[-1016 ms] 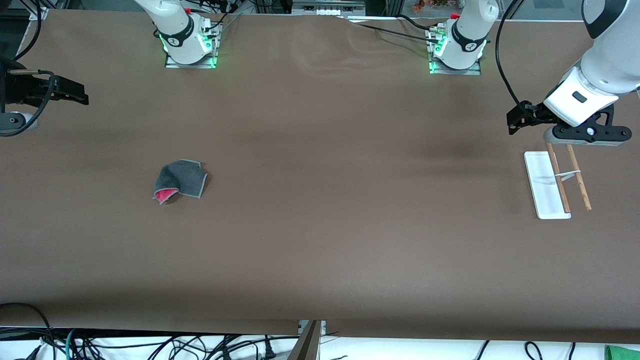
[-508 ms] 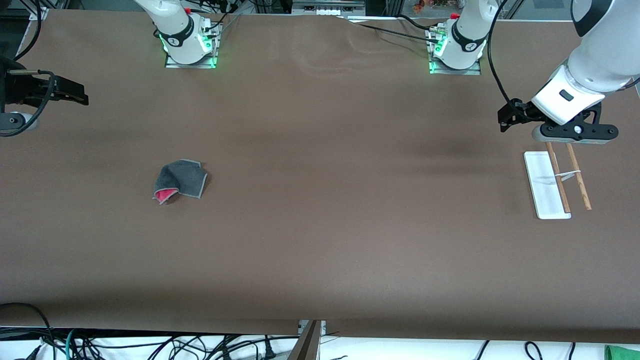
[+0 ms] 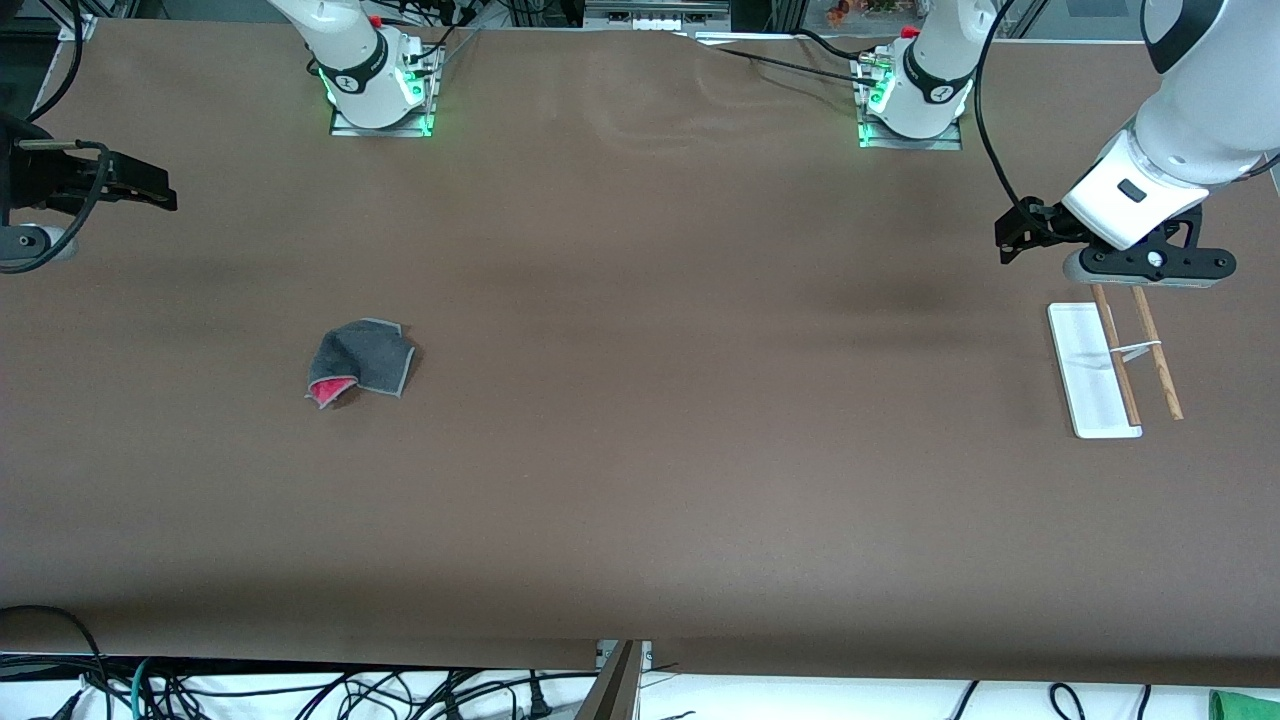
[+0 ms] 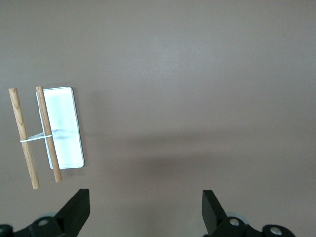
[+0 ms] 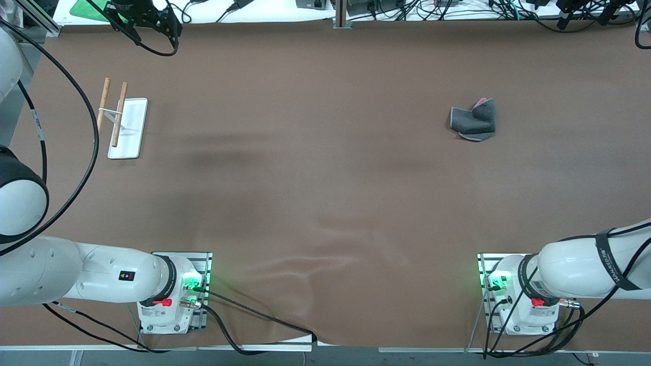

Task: Pass towel and hang on rack

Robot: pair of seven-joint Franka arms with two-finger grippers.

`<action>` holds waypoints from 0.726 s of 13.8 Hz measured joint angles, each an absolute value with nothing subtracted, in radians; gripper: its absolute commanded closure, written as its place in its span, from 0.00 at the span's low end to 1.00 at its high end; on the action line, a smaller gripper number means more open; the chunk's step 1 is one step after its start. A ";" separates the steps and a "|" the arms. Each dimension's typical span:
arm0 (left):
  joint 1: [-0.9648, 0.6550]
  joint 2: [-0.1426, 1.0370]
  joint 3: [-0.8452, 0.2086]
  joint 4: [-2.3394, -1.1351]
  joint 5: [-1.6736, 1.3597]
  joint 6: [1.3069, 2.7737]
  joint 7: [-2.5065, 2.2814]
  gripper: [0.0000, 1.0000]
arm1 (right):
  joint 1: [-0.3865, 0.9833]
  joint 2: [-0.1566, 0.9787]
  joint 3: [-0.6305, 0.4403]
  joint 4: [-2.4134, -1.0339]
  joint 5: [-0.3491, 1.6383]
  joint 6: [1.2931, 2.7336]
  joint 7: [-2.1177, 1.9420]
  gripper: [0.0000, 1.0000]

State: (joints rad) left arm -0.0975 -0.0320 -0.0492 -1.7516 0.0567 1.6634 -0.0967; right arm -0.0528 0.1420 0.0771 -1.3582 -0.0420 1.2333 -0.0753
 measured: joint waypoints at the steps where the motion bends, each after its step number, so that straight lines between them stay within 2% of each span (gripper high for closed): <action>1: -0.097 -0.032 -0.048 -1.751 0.057 1.663 -0.097 0.00 | -0.053 0.142 0.077 -1.358 -0.042 1.234 -0.075 0.00; 10: -0.097 -0.032 -0.049 -1.741 0.057 1.663 -0.097 0.00 | -0.053 0.153 0.078 -1.358 -0.042 1.242 -0.076 0.00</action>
